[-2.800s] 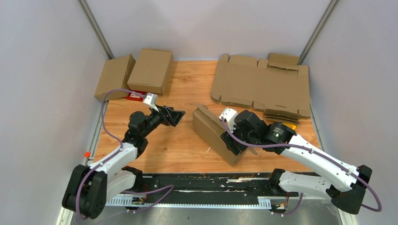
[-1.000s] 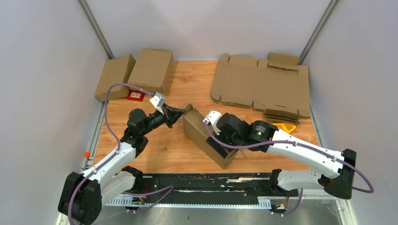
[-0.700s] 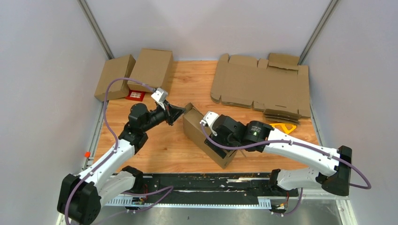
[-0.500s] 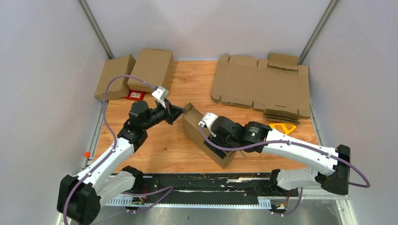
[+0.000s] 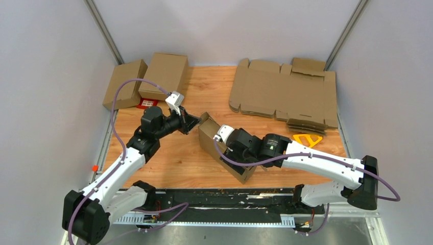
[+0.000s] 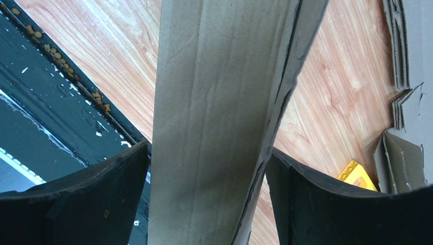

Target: Fold the paper box

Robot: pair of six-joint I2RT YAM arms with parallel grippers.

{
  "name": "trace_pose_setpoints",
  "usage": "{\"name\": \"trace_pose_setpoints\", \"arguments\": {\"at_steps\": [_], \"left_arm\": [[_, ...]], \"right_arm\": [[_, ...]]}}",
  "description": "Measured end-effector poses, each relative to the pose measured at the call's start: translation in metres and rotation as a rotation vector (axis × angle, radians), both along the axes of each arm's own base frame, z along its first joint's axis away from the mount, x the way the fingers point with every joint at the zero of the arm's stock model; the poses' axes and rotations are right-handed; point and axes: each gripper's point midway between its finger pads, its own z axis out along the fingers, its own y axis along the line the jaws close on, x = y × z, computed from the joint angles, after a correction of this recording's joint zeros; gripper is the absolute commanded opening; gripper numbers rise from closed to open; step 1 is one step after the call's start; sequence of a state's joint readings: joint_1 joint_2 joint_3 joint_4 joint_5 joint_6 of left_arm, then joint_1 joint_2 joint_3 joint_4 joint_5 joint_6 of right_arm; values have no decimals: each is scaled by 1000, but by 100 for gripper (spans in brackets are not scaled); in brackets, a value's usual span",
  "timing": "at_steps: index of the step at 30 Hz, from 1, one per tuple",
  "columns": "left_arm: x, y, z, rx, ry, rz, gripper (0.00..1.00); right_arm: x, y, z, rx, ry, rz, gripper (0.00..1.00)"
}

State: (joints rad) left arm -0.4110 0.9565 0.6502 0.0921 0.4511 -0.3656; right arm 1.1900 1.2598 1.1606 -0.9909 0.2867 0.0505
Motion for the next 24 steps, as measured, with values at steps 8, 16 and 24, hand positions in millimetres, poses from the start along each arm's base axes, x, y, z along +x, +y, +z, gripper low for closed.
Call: {"name": "trace_pose_setpoints", "arguments": {"at_steps": [8,16,24], "left_arm": [[2,-2,1,-18,71,15,0],[0,-6,0,-52,127,15,0],[-1,-6,-3,-60,139,16,0]], "right_arm": [[0,0,0,-1,-2,-1,86],[1,0,2,10,-8,-6,91],[1,0,3,17,-9,-10,91]]}}
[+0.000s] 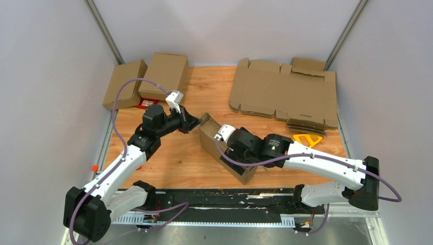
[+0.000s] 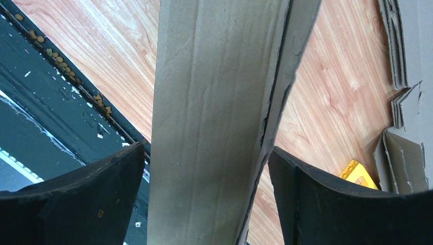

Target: Fold the paper box

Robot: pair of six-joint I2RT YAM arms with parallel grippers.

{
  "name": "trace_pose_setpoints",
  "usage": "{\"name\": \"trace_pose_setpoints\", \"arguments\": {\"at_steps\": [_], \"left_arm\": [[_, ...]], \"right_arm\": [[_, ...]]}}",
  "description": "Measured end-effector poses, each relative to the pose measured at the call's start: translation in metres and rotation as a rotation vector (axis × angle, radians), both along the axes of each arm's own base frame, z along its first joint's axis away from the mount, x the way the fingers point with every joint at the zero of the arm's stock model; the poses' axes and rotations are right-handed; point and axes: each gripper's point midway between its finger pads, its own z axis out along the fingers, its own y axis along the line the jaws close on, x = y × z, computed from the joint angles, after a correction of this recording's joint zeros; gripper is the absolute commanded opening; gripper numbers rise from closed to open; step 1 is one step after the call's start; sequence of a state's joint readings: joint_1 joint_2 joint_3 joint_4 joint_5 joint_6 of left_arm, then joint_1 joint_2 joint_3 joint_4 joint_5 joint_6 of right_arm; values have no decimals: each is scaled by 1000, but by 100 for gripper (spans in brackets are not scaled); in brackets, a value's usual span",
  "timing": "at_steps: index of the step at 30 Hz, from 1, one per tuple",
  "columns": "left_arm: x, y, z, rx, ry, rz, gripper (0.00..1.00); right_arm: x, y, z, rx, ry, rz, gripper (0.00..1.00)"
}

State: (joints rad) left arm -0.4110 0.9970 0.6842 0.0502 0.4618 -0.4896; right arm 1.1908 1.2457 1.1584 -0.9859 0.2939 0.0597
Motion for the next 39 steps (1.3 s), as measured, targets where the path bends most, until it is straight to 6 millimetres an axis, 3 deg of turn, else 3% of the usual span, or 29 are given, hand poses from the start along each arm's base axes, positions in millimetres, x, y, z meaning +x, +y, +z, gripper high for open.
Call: {"name": "trace_pose_setpoints", "arguments": {"at_steps": [11,19,29,39], "left_arm": [[-6,10,-6,42,-47,17,0],[-9,9,-6,29,-27,17,0],[-12,4,-2,-50,56,28,0],[-11,9,-7,-15,38,39,3]], "right_arm": [[0,-1,5,29,-6,-28,91],[0,-1,2,21,-3,-26,86],[-2,-2,-9,-31,17,-18,88],[-2,-2,-9,-31,15,-17,90]]}}
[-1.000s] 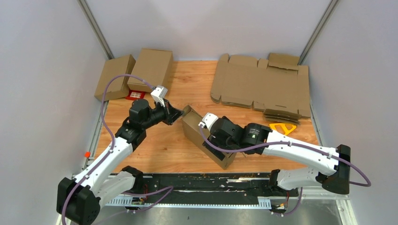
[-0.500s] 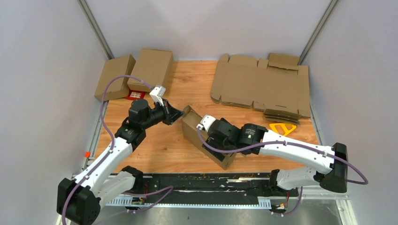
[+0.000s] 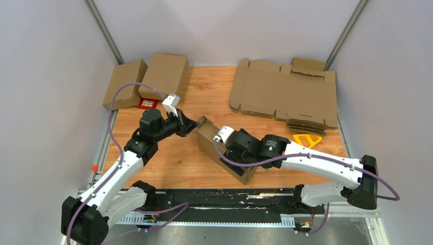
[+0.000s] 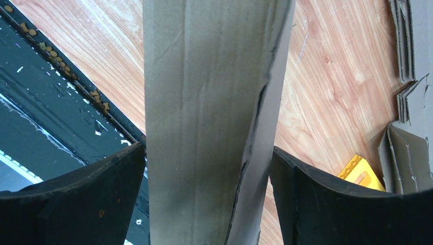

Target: Fold the paper box

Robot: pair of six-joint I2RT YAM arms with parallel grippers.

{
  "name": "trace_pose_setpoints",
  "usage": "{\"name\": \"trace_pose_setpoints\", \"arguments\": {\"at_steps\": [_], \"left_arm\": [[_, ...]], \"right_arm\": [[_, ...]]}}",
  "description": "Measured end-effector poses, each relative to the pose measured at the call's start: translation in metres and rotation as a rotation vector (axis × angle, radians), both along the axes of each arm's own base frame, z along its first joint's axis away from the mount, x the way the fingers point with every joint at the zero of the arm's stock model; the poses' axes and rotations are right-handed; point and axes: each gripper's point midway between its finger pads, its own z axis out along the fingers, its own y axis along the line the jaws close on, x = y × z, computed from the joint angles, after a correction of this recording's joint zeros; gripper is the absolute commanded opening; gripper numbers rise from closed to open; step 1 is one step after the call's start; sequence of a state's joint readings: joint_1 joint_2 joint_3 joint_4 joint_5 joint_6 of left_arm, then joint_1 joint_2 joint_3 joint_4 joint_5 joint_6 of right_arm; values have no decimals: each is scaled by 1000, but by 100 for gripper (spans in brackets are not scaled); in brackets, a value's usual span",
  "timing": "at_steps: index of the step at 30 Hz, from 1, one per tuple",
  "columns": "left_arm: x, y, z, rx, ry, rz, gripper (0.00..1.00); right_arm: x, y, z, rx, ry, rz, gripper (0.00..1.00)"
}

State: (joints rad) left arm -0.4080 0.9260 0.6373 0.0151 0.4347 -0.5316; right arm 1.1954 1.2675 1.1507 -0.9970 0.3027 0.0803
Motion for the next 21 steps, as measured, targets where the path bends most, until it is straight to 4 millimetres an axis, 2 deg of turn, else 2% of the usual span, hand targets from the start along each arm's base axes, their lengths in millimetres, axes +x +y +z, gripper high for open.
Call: {"name": "trace_pose_setpoints", "arguments": {"at_steps": [5,9,11,12,16,21], "left_arm": [[-1,11,-5,85,-51,19,13],[-4,15,-20,139,-24,9,26],[-4,15,-25,153,-13,4,27],[-4,15,-27,157,-7,1,31],[-3,15,-31,174,3,-7,57],[0,13,-27,174,-12,-15,55]], "right_arm": [[0,0,4,15,-6,0,90],[0,-1,4,13,-7,1,89],[0,-1,4,12,-7,3,89],[0,-1,4,12,-6,4,89],[-1,0,3,12,-2,7,89],[-1,0,3,12,-1,13,89]]}}
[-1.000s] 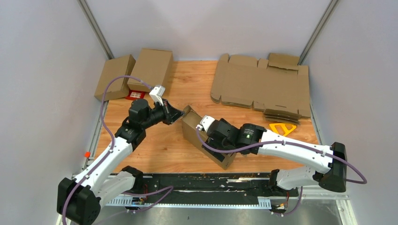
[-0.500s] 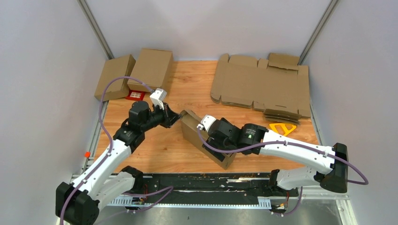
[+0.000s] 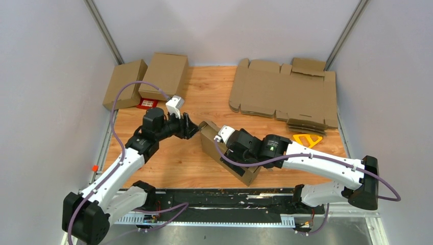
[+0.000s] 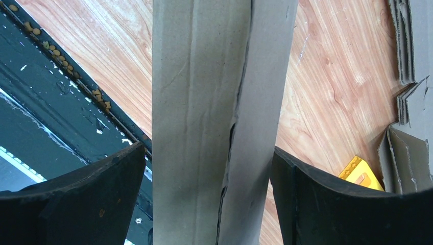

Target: Fold the paper box

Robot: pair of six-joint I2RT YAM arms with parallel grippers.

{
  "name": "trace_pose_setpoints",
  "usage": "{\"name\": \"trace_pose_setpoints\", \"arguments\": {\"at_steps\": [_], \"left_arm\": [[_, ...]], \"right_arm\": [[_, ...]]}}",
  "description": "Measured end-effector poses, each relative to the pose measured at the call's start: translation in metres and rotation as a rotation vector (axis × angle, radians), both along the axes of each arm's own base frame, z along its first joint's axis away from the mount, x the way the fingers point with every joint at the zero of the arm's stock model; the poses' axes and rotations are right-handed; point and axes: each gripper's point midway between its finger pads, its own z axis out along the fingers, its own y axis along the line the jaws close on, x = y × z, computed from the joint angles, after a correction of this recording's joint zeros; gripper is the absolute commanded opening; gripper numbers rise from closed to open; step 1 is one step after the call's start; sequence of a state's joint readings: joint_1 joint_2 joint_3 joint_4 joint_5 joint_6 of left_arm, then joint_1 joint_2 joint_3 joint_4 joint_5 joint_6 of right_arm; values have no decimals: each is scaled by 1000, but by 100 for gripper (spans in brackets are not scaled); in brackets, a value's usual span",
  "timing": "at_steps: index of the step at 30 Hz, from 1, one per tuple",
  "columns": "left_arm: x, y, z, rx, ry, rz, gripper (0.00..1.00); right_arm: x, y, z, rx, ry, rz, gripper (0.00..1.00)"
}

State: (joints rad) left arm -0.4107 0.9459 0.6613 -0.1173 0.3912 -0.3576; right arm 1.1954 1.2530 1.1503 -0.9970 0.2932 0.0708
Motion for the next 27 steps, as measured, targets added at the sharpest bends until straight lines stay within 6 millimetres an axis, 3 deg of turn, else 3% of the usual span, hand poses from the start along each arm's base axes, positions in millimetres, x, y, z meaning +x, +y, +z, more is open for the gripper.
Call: {"name": "trace_pose_setpoints", "arguments": {"at_steps": [8,12,14,16,27], "left_arm": [[2,-19,7,-59,-26,-95,52],[0,-25,11,-83,-33,-131,28],[0,-26,14,-90,-44,-139,9],[1,-27,14,-90,-49,-146,1],[3,-20,27,-39,12,-95,0]], "right_arm": [[-1,1,0,1,5,6,88],[-1,1,0,2,6,7,87],[-1,1,0,2,7,10,86],[-1,2,0,4,6,11,86],[0,1,0,-1,-2,13,89]]}}
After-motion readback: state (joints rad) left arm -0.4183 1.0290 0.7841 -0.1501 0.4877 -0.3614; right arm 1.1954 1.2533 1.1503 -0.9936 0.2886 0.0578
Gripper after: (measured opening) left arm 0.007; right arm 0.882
